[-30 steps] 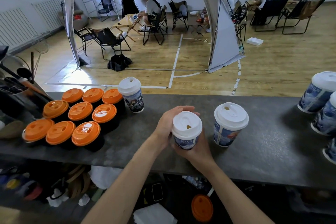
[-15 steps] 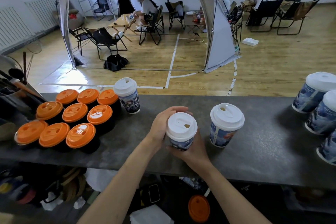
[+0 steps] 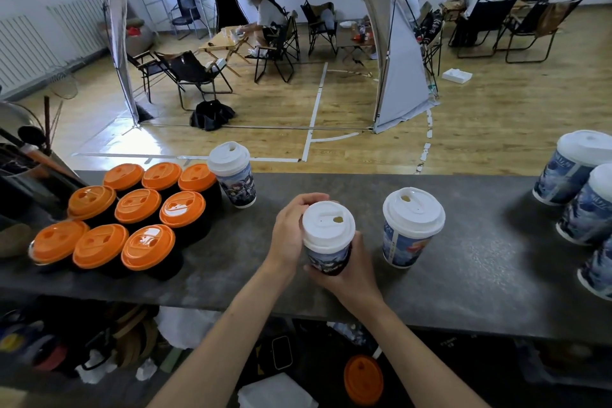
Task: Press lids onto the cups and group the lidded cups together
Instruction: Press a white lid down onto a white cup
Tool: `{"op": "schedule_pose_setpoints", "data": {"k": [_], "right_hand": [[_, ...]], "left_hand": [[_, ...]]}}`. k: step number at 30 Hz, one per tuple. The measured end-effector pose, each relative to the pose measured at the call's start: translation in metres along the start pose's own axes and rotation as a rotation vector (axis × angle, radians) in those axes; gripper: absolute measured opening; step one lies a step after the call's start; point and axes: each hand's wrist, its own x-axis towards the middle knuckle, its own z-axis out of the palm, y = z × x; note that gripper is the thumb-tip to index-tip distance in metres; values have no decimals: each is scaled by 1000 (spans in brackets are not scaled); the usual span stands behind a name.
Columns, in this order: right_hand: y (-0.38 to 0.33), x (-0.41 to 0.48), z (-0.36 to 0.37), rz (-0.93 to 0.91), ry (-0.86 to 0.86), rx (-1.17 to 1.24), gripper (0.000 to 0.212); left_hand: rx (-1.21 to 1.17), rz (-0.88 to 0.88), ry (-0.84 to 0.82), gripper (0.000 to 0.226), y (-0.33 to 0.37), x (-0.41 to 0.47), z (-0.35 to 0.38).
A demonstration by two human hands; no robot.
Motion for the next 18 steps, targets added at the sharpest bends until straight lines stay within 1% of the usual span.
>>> {"op": "schedule_pose_setpoints", "data": {"k": [3,5,7,12,16,18], "right_hand": [[1,1,0,2,-43,-8,81],[3,2,0,-5,-60,-10,85],[0,1,0,-18,-56,-1,86],[-5,-2,2,-21,-1,54,98],[-2,-3,1,-11,16,17,85],[0,-2,-1,-1,5,1,82]], "left_hand": [[3,-98,-173,40,15,10,1],[-14,-165,-234,43,19,12,1],[-58,-192,-209,41,18,10,2],[-133,-134,-60,27,9,-1,7],[-3,22,29,30,0,-7,2],[84,12,-14,31,3,-1,-2]]}}
